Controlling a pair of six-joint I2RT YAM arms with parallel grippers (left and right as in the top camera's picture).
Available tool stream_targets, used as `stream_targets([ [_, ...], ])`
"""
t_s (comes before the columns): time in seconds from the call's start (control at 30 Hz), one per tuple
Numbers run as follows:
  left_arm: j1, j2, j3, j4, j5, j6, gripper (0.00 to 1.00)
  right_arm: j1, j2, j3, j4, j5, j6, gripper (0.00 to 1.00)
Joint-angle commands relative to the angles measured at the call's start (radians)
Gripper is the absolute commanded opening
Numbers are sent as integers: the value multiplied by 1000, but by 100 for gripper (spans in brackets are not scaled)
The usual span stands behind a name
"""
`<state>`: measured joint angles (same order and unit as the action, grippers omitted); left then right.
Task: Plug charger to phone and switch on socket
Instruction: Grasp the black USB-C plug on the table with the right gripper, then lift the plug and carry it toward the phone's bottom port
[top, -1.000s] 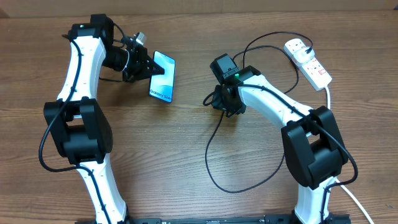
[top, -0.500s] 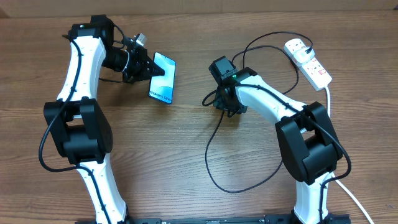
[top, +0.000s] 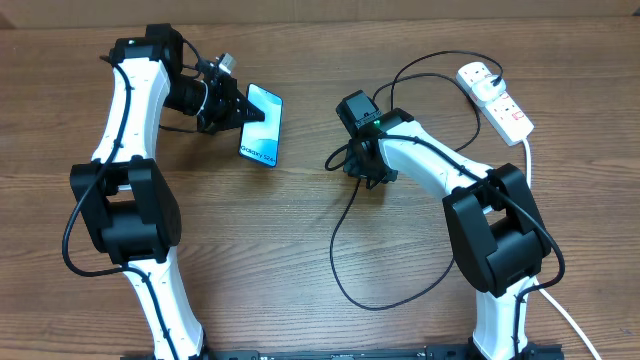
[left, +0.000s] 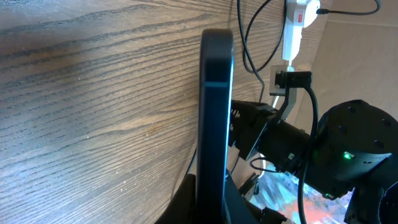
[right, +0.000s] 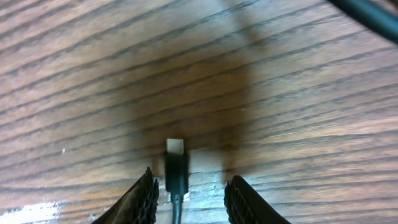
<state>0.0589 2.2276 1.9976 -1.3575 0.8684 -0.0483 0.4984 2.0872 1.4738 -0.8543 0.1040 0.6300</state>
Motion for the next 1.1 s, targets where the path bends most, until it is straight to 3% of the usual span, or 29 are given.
stream_targets([
  [0.0, -3, -8, 5, 1, 49, 24, 4, 5, 2, 18, -3, -31, -37, 36],
  [0.4, -3, -8, 5, 0, 49, 23, 4, 5, 34, 18, -3, -27, -32, 34],
  [0.53, -3, -8, 5, 1, 49, 23, 5, 5, 39, 18, -3, -27, -32, 23],
  [1.07, -3, -8, 5, 8, 49, 23, 4, 5, 39, 18, -31, -84, -33, 21],
])
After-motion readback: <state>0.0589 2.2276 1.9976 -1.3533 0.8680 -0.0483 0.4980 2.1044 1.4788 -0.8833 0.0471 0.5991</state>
